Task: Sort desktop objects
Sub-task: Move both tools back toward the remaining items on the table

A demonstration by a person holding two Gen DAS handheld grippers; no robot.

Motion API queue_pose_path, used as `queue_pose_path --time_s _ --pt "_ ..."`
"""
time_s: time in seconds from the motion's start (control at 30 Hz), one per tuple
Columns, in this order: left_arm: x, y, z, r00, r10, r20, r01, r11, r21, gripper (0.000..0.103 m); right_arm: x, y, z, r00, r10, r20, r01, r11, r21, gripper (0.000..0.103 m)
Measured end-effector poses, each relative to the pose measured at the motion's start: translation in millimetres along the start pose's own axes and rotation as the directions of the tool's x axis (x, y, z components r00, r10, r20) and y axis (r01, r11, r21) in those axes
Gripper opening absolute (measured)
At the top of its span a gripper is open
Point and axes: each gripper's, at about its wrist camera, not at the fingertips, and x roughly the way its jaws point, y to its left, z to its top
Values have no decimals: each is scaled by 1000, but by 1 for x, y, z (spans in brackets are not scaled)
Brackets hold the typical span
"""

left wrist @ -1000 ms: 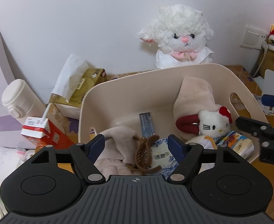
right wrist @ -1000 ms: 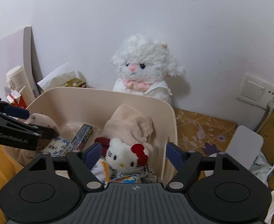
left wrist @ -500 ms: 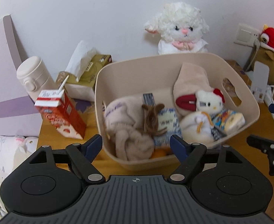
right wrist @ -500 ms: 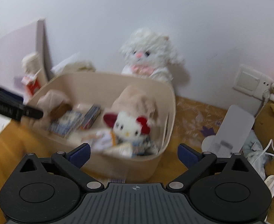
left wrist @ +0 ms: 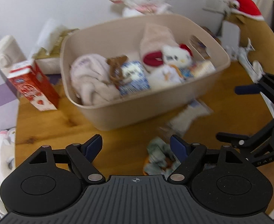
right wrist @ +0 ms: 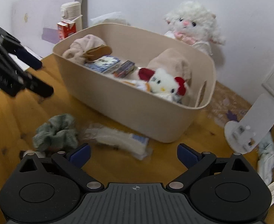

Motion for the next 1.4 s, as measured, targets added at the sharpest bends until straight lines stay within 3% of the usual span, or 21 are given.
queue_pose_path --time_s 0.13,0.27,0.43,0.57,0.77,0.97,1.13,1.4 --pt "7 -6 -9 999 -31 -40 33 999 30 81 -1 13 -6 997 75 -15 -75 997 -35 100" --pt "11 -9 -16 998 -44 -54 47 997 59 81 2 29 -18 993 83 -81 -85 996 -22 100" --pt "11 -11 -21 999 -29 -34 33 994 102 81 4 41 -36 988 105 -112 -80 975 207 100" --pt "10 2 -25 1000 -2 -28 3 999 48 81 11 55 -38 987 117 -113 -67 925 374 100" --pt "11 16 -35 999 41 -27 -40 999 36 81 25 93 -25 990 44 -132 13 916 402 100" --pt "8 17 -43 1000 18 -21 -18 1000 15 81 33 121 -22 989 -70 -133 104 959 264 103" --pt "9 11 -46 1000 -1 -15 1 1000 26 81 40 124 -27 948 -232 -216 258 961 103 103" --pt "13 -7 -40 997 -82 5 82 995 57 81 21 73 -69 912 -294 -285 352 919 179 103"
